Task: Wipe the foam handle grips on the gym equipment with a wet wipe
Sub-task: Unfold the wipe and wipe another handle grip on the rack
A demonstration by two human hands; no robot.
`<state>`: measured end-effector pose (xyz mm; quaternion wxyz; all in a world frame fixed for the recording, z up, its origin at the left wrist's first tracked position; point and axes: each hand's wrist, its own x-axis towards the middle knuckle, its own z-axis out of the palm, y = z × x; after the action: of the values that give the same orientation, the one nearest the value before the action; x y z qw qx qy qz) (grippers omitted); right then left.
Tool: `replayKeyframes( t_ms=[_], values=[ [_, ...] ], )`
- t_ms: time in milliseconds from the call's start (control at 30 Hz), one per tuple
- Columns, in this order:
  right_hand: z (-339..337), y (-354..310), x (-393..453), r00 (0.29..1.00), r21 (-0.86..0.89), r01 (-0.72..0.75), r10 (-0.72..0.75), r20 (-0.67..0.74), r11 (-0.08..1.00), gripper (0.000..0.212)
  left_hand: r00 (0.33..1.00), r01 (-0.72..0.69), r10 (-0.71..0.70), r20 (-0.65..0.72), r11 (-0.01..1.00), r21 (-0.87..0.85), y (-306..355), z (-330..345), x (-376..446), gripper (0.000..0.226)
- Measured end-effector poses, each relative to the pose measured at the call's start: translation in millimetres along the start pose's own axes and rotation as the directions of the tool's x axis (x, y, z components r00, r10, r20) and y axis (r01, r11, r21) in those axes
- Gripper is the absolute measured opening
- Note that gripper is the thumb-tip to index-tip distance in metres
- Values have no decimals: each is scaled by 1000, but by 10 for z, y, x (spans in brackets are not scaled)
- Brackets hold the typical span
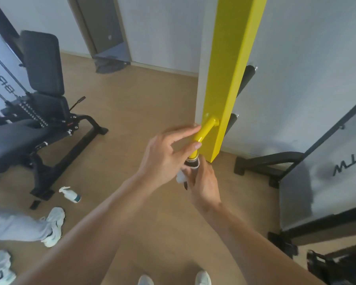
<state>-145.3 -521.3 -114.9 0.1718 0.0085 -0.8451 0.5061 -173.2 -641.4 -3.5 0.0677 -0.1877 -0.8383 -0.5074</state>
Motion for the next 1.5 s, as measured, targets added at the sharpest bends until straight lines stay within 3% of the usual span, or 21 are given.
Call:
replayKeyframes(
  t_ms=[133,267,333,533,667,733,833,900,967,1033,1100,1233,1333,1400,1500],
  values=[
    [4,-92,48,992,33,109,-107,-72,993,23,998,-50,48,48,998,42,-16,-54,-3,29],
    [144,159,-55,994,-114,-89,96,59,990,51,997,-70,68,27,990,126,-27,-81,45,29],
    [155,154,-73,989,-132,-133,140,50,982,56,998,-62,60,16,990,128,-54,-85,77,27],
    [101,-132,129,996,8,17,-17,-93,1000,18,996,-90,86,32,979,181,-92,-73,96,28],
    [196,193,25,986,-115,-166,167,-5,979,28,993,-119,112,46,967,225,-96,-32,120,34],
    [203,200,43,981,-154,-190,194,10,970,32,995,-102,98,29,970,222,-100,-52,153,32],
    [171,2,151,989,-9,-139,139,-46,990,13,995,-102,98,30,970,223,-115,-97,166,30],
    [153,-106,172,993,64,-95,99,-65,993,17,993,-116,109,43,966,233,-139,-103,157,31],
    [200,39,89,992,7,-119,119,-32,993,12,992,-119,105,67,963,240,-136,-88,150,33],
    [272,243,-44,971,-150,-220,231,57,964,22,992,-125,109,70,952,281,-117,-85,171,35],
    [282,332,-97,955,-189,-265,284,84,946,29,994,-109,98,54,950,293,-111,-102,183,33],
    [149,-57,127,986,71,-156,159,-47,985,18,996,-92,82,46,946,310,-96,-96,178,32],
    [104,-155,171,992,101,-49,61,-113,994,19,993,-97,75,91,961,258,-95,-67,164,36],
    [163,40,56,987,49,-145,148,-56,988,11,992,-89,65,105,968,236,-103,-61,157,38],
    [239,301,-130,922,-71,-369,375,96,927,22,994,-77,54,94,964,255,-69,-84,146,35]
  ],
)
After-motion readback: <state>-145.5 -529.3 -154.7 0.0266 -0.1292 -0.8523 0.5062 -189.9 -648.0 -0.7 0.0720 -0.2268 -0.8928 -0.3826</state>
